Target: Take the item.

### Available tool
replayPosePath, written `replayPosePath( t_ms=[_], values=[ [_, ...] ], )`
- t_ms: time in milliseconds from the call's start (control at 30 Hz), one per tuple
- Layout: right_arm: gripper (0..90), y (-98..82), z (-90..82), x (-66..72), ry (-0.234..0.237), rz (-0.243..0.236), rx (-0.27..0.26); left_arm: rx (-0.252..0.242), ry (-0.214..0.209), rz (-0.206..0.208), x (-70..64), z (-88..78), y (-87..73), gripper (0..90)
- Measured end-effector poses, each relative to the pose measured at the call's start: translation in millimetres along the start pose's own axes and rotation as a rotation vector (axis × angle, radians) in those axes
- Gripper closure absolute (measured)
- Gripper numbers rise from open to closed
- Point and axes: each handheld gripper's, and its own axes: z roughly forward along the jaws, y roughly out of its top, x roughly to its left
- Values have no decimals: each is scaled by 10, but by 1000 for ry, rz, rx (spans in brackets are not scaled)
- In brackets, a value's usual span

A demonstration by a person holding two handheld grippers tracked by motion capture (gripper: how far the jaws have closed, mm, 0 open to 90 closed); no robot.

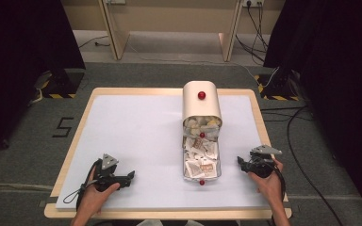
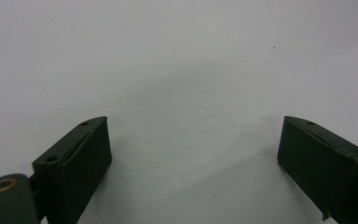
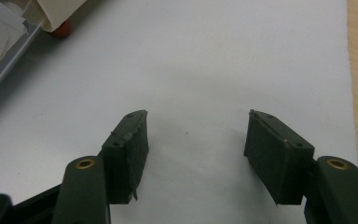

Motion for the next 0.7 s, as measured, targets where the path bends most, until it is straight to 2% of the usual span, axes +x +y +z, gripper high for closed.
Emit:
replayPosePath(
  t_ms=[433, 600, 700],
  values=[
    [395, 0, -1, 2, -2, -1, 0, 0, -1, 0, 1, 0, 0, 89],
    [393, 4, -2, 10, -4, 15, 2, 0, -3, -1, 2, 0, 0, 88],
    [355, 26, -21, 19, -2, 24, 4, 0, -3, -1, 3, 0, 0, 88]
  ],
)
